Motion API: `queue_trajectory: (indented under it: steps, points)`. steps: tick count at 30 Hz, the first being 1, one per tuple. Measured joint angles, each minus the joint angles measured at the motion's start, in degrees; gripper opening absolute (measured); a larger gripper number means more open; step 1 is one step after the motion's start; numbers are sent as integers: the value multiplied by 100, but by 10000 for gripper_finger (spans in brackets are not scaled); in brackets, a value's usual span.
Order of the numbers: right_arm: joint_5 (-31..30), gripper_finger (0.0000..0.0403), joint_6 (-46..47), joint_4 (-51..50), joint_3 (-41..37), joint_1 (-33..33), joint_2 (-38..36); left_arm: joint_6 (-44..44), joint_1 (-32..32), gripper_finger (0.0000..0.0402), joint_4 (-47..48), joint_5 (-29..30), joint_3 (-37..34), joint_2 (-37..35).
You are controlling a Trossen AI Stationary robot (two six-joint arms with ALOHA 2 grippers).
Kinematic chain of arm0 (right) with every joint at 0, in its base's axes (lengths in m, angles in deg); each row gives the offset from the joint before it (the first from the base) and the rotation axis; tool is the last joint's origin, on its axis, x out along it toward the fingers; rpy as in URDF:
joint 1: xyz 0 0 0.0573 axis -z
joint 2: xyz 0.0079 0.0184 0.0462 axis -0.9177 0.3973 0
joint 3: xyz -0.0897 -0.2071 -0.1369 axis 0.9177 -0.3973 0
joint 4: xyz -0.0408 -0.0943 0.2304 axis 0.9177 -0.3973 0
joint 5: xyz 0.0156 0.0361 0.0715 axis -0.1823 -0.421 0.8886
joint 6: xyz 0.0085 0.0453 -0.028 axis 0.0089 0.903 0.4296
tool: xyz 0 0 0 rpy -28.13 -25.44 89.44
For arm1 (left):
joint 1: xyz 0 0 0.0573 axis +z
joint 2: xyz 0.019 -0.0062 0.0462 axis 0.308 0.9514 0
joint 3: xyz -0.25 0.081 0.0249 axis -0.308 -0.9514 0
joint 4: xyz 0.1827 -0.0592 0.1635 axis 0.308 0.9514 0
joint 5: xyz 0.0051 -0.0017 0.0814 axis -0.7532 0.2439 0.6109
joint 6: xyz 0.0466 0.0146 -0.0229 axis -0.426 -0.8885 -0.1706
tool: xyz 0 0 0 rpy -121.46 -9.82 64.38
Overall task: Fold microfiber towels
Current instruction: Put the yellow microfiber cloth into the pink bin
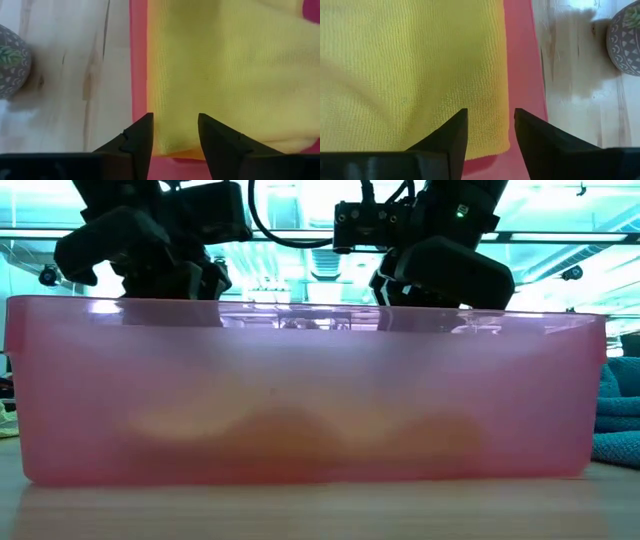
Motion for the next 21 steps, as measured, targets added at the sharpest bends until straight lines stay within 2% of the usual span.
queue_trajectory:
  steps: [5,11,16,21]
  points:
    - [1,153,2,4,-1,0,0,6,25,156,-444,-4,-267,0]
    - [2,153,2,4,-2,0,0,152,63,152,-579,-49,-392,21]
    - [4,153,2,8,-4,0,0,160,76,121,-611,-115,-345,246]
    - [13,153,7,3,-4,0,0,181,125,65,-629,-477,-333,439]
